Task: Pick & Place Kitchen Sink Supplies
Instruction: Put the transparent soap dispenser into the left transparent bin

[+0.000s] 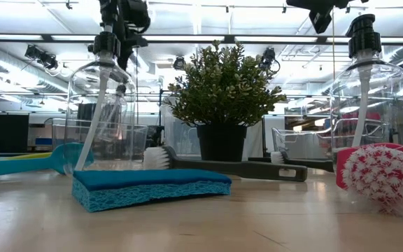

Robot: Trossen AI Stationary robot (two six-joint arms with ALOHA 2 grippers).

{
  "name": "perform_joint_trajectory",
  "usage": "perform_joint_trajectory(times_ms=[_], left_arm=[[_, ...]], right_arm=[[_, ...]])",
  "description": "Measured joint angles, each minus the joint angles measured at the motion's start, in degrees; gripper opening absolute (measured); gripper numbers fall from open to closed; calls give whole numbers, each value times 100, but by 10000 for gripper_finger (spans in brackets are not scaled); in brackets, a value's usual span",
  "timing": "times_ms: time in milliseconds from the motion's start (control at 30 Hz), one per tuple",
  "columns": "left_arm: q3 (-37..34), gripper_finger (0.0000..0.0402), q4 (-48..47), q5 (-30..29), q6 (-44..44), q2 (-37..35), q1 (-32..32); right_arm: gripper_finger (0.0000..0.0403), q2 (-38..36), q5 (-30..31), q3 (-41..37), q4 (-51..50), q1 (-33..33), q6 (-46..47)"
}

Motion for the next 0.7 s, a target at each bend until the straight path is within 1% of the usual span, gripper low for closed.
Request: perform_joint_trajectory(times_ms=[100, 333, 533, 700], left_arm=[[0, 39, -101, -24, -101, -188, -1], [0, 27, -431, -129, -272, -561, -34], [0, 39, -755, -275, -459, -831, -61], [0, 26, -992, -475, -618, -1078, -132]], right_arm=[[9, 0, -2, 0, 16, -2, 5], [9, 0, -11, 0, 180, 1, -21], [9, -1, -12, 0, 283, 0, -21], [9, -2, -13, 0, 296, -2, -23]])
